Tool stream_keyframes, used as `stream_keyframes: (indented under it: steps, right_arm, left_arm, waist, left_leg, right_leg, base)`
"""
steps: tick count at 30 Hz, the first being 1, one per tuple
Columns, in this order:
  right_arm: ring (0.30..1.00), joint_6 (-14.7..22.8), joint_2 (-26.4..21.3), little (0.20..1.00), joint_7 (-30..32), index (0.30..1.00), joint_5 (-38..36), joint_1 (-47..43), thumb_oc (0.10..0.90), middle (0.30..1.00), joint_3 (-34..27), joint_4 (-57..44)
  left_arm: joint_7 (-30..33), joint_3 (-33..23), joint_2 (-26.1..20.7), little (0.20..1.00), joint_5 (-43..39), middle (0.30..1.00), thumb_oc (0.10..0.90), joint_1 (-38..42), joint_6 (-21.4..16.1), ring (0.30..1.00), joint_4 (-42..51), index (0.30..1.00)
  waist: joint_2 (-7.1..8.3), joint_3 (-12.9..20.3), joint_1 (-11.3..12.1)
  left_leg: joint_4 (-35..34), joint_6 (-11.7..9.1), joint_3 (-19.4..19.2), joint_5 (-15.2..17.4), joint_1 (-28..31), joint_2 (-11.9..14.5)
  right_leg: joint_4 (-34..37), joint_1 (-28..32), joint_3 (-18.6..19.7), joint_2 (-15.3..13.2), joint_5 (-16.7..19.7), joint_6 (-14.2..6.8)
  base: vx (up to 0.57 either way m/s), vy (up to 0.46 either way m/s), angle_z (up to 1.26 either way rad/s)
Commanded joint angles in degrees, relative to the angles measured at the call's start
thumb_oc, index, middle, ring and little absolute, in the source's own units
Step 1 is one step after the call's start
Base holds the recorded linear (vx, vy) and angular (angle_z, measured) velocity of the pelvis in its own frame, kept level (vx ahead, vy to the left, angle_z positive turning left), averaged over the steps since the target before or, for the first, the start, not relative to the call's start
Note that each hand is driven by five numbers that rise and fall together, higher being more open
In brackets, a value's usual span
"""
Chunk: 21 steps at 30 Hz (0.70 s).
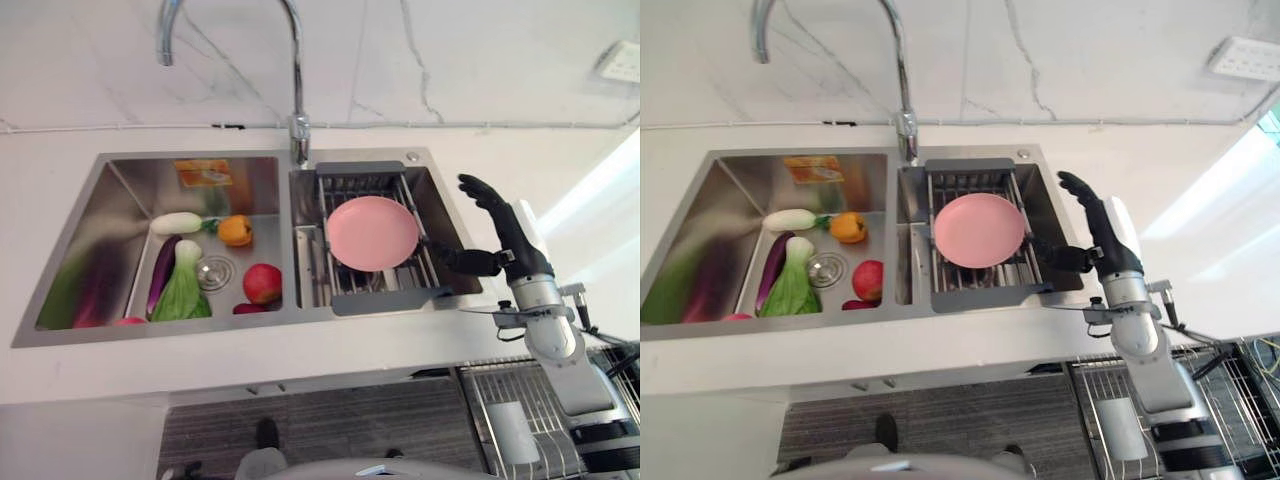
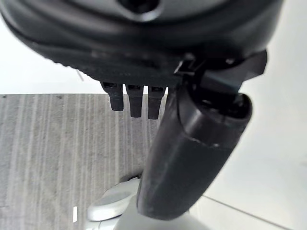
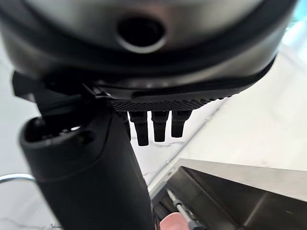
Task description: Place the dishes in the dishwasher.
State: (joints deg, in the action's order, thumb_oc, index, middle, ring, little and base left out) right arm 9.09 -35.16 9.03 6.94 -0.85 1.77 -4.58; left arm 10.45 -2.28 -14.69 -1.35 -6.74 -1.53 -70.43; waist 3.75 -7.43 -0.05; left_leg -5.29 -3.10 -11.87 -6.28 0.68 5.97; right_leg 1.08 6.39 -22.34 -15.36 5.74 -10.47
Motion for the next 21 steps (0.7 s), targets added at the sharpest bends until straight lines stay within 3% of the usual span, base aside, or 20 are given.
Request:
stream_keyframes:
  steps: [1,9,21]
  right_arm:
    - [0.9,3.7,-5.3,0.9,2.3,0.9,3.1,-7.8,0.8,0.9,-3.4,-2.5]
    - [0.9,4.3,-11.2,0.9,-0.8,0.9,5.1,-11.1,0.8,0.9,2.4,-1.4]
    - [0.9,5.5,-15.0,0.9,-5.4,0.9,3.3,-11.1,0.8,0.9,6.8,-1.6]
  left_arm:
    - [-0.1,2.5,1.1,0.9,2.5,0.9,0.8,-0.2,0.1,0.9,-2.7,0.9]
    - [-1.0,3.9,1.3,0.9,2.9,0.9,0.8,-0.3,-0.3,0.9,-2.4,0.9]
    - [-1.9,4.2,1.3,0.9,3.1,0.9,0.8,-0.1,-0.5,0.9,-3.5,0.9]
  waist:
    - [-1.95,1.9,2.3]
    - [-1.65,2.7,2.9]
    - [-1.7,3.1,2.5]
  left_leg:
    - [0.9,-2.9,-1.3,7.7,5.0,2.6]
    - [0.6,-3.3,-1.0,7.8,6.1,3.2]
    - [0.7,-3.4,-1.2,8.1,6.5,3.3]
  right_leg:
    - [3.1,-3.3,0.0,0.7,-1.7,-1.3]
    - [3.6,-2.4,-0.6,1.2,-2.0,-1.4]
    - [3.7,-2.7,-0.6,1.2,-1.6,-1.8]
  base:
    - [0.0,0.0,0.0]
    - [0.02,-0.013,-0.03]
    - [0.0,0.0,0.0]
